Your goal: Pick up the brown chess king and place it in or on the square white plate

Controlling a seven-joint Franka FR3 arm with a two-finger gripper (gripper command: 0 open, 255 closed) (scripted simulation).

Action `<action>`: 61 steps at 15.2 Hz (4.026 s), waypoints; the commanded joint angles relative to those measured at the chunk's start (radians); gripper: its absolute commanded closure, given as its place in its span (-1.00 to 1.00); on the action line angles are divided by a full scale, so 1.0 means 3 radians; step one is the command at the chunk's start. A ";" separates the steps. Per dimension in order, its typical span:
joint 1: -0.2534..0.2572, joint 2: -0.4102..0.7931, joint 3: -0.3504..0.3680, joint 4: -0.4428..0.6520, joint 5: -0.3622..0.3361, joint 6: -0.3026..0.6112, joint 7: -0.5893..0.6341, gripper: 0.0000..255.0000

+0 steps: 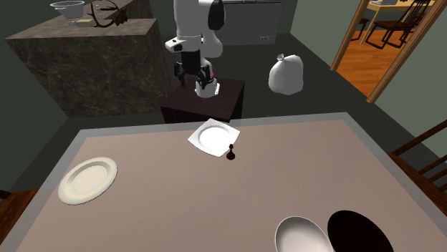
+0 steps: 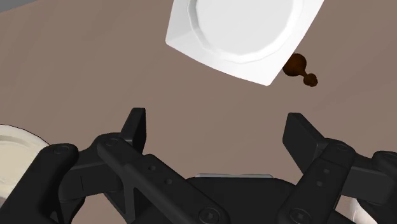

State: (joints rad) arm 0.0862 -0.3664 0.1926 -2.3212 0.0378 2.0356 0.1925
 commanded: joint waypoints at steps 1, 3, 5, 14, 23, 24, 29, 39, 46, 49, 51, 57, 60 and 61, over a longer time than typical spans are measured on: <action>0.0023 0.0207 0.0069 0.0054 0.0004 0.0095 0.0084 -1.00; 0.0046 0.0427 0.0138 0.0117 -0.0006 0.0194 0.0174 -1.00; 0.0071 0.0654 0.0202 0.0194 -0.0025 0.0285 0.0266 -1.00; 0.0244 0.1738 0.0393 0.0702 -0.0222 0.0581 0.0696 -1.00; 0.0552 0.2861 0.0409 0.1484 -0.0432 0.0653 0.1034 -1.00; 0.0560 0.2883 0.0407 0.1503 -0.0434 0.0652 0.1039 -1.00; 0.0588 0.3010 0.0379 0.1447 -0.0478 0.0832 0.1067 -1.00; 0.0603 0.3080 0.0363 0.1425 -0.0502 0.0922 0.1082 -1.00; 0.0603 0.3081 0.0363 0.1428 -0.0502 0.0921 0.1082 1.00; 0.0603 0.3081 0.0363 0.1425 -0.0502 0.0922 0.1082 1.00; 0.0591 0.3015 0.0378 0.1424 -0.0482 0.0860 0.1074 1.00; 0.0559 0.2829 0.0420 0.1439 -0.0421 0.0663 0.1048 1.00; 0.0545 0.2741 0.0438 0.1456 -0.0391 0.0561 0.1036 1.00; 0.0541 0.2713 0.0444 0.1464 -0.0382 0.0527 0.1032 1.00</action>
State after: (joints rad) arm 0.2504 0.4607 0.3229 -1.8804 -0.0811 2.2051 0.5036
